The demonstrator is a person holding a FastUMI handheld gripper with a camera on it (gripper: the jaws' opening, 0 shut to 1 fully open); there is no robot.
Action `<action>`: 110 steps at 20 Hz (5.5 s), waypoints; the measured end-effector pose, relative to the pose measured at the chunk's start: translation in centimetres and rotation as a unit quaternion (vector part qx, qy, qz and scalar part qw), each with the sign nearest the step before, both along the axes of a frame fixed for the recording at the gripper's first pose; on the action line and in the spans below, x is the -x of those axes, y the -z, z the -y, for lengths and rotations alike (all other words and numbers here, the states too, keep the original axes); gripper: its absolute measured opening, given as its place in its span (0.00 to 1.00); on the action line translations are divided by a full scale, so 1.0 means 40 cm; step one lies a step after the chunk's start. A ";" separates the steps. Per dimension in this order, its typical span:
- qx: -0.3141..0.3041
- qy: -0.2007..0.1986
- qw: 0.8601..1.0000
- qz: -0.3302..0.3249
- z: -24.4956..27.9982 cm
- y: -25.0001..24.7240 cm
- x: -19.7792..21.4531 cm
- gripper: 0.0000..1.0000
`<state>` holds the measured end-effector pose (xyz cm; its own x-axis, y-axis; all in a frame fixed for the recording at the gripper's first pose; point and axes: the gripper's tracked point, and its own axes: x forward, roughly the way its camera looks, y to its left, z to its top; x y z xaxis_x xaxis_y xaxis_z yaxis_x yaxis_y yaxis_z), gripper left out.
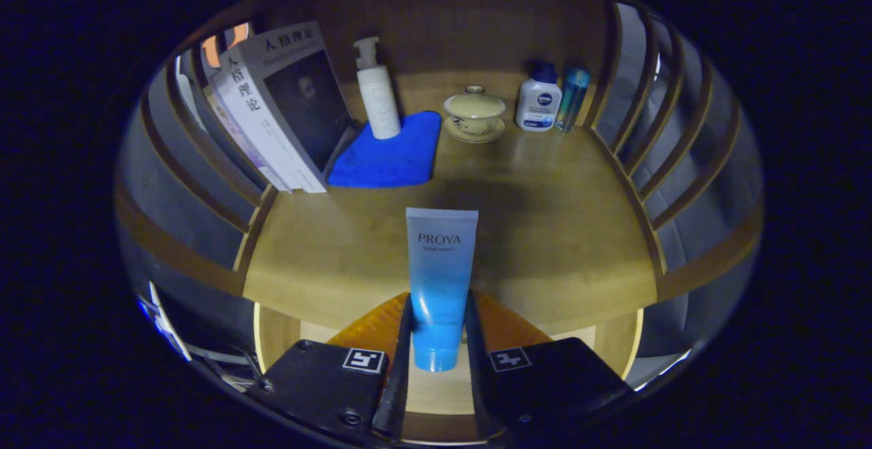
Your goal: Pull open the drawer, take out the items inside it, and place them on the countertop above the cabinet.
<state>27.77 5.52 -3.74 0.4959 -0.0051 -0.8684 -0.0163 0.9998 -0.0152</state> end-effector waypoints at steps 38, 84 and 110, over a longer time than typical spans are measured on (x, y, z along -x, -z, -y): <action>-0.012 -0.035 0.983 0.182 -0.016 -0.052 0.288 0.75; 0.015 -0.004 0.925 0.379 0.038 0.290 0.702 1.00; 0.019 -0.007 0.926 0.376 0.011 0.275 0.298 0.99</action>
<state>15.86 5.08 -14.74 0.9608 -0.0185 -0.2768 0.0010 0.9980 -0.0633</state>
